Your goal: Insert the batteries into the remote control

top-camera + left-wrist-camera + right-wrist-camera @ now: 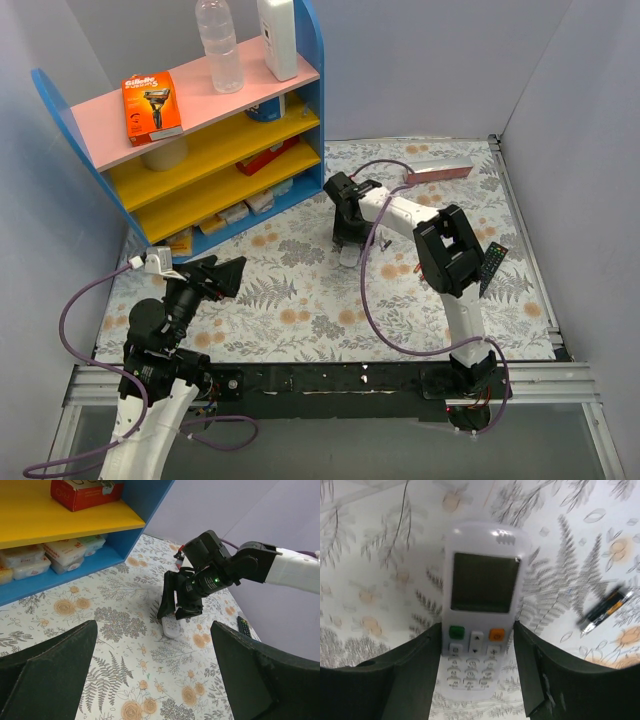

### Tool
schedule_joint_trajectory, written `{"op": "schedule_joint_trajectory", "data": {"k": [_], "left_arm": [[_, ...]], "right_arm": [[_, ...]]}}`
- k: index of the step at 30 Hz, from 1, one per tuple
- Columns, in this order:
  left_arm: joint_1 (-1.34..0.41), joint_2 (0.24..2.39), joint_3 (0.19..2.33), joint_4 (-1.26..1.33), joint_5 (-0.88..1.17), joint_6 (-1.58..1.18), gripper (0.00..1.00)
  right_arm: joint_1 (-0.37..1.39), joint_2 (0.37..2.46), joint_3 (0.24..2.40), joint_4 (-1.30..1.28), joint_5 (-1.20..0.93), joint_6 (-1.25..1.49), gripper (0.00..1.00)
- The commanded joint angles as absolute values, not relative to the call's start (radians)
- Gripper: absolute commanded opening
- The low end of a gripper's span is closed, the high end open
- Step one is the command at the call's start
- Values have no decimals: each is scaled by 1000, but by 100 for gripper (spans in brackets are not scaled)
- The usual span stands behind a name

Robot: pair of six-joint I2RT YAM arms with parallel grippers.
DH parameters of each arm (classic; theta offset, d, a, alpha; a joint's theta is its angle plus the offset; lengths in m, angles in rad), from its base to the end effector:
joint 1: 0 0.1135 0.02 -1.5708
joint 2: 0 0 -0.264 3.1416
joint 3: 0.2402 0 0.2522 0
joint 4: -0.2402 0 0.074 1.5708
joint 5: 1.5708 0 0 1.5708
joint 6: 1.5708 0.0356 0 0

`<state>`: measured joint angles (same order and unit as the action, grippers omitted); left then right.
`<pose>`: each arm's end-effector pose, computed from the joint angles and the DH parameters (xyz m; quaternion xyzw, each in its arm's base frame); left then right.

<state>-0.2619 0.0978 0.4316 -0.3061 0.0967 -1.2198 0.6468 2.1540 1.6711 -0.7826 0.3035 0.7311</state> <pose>0.0749 -0.0236 0.2793 -0.2902 0.6340 -0.5081 0.5056 0.3597 0.2583 0.1703 0.0641 0.9752 -0.0198 0.2110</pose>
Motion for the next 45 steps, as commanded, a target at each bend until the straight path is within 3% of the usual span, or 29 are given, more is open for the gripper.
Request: {"op": "schedule_joint_trajectory", "data": {"k": [1,13,26,30,31,32,34,45], "left_arm": [[-265,100,431,-301,101,-1210,98],[-265,270,423,-213,198,-1258,98],[-264,587,416,67,285,-1322,98],[-265,658,410,126,313,-1344,98],[-265,672,403,142,336,-1351,98],[-264,699,399,176,348,-1351,98],[-265,721,393,210,373,-1361,98],[-265,824,374,483,483,-1344,98]], "right_arm": [[706,2077,1553,-762,273,658,67],[776,1939,1327,-664,258,536,69],[770,1962,1295,-545,268,499,69],[759,1934,1243,-500,264,497,61],[758,1925,1233,-479,264,495,57],[756,1898,1218,-463,265,491,46],[758,1852,1163,-392,239,474,41],[759,1389,939,-103,-6,282,36]]}}
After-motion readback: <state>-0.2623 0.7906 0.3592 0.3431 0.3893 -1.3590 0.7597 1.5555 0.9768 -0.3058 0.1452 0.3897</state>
